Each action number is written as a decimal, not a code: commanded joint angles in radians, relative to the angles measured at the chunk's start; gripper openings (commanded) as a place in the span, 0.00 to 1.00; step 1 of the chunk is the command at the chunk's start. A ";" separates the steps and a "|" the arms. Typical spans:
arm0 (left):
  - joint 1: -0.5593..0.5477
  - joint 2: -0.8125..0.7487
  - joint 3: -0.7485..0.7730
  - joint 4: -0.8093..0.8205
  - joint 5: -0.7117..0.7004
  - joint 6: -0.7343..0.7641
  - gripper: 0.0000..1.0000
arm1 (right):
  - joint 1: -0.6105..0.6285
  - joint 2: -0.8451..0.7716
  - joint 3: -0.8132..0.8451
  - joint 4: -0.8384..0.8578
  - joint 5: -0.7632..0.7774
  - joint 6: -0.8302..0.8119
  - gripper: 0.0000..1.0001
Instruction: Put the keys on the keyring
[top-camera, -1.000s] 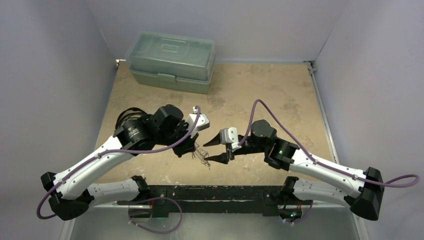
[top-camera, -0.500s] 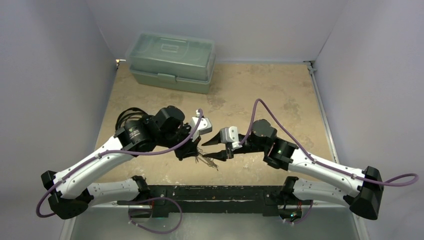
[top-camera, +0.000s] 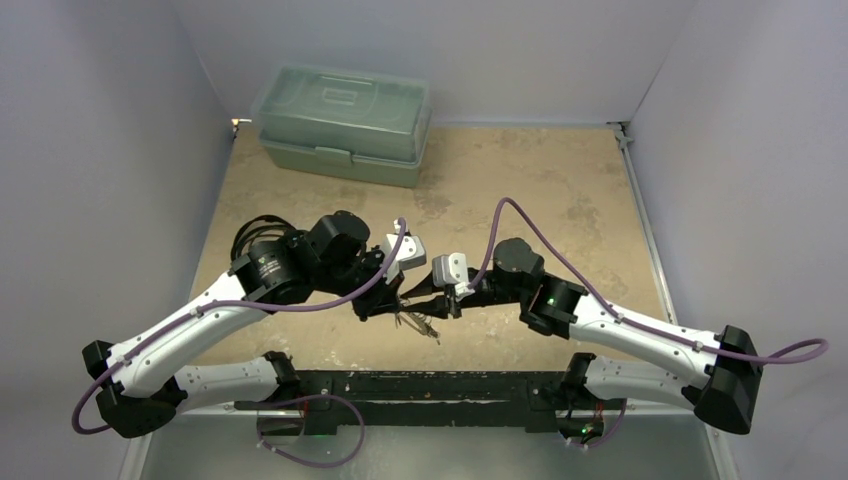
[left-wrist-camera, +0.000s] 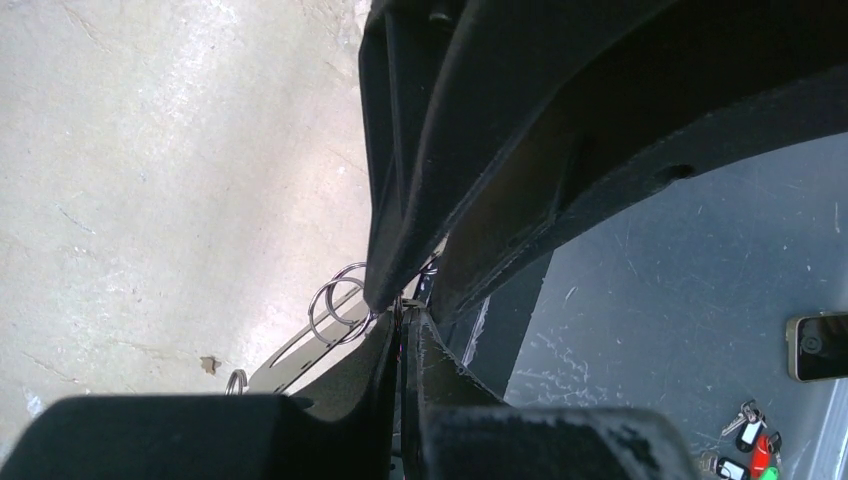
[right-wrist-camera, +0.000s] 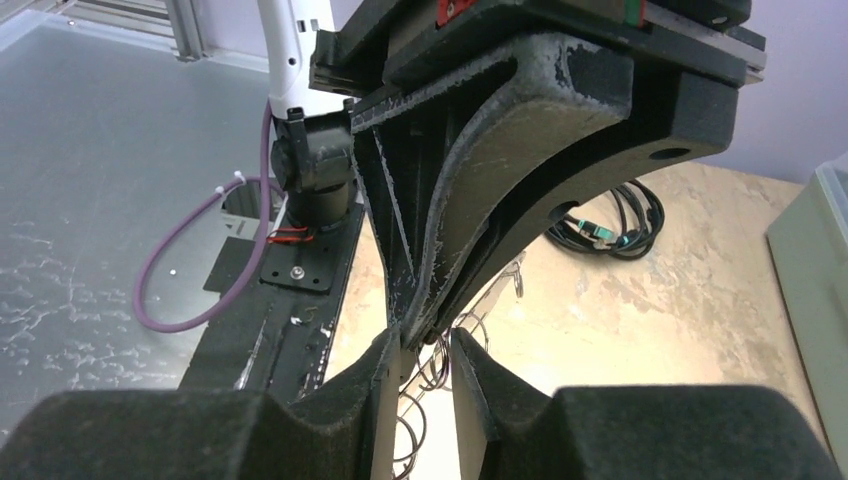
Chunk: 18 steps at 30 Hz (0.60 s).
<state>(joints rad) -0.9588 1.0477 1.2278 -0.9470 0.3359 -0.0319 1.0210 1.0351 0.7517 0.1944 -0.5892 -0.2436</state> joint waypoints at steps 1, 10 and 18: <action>-0.011 -0.013 0.001 0.041 0.029 0.020 0.00 | 0.004 0.001 0.036 0.018 0.000 -0.004 0.25; -0.015 -0.033 -0.006 0.044 0.029 0.026 0.00 | 0.004 0.015 0.040 0.013 -0.016 -0.005 0.09; -0.015 -0.055 -0.018 0.059 0.041 0.022 0.00 | 0.004 0.016 0.037 0.020 -0.044 -0.002 0.00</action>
<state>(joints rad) -0.9695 1.0256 1.2125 -0.9512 0.3405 -0.0139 1.0210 1.0481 0.7532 0.1967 -0.6071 -0.2447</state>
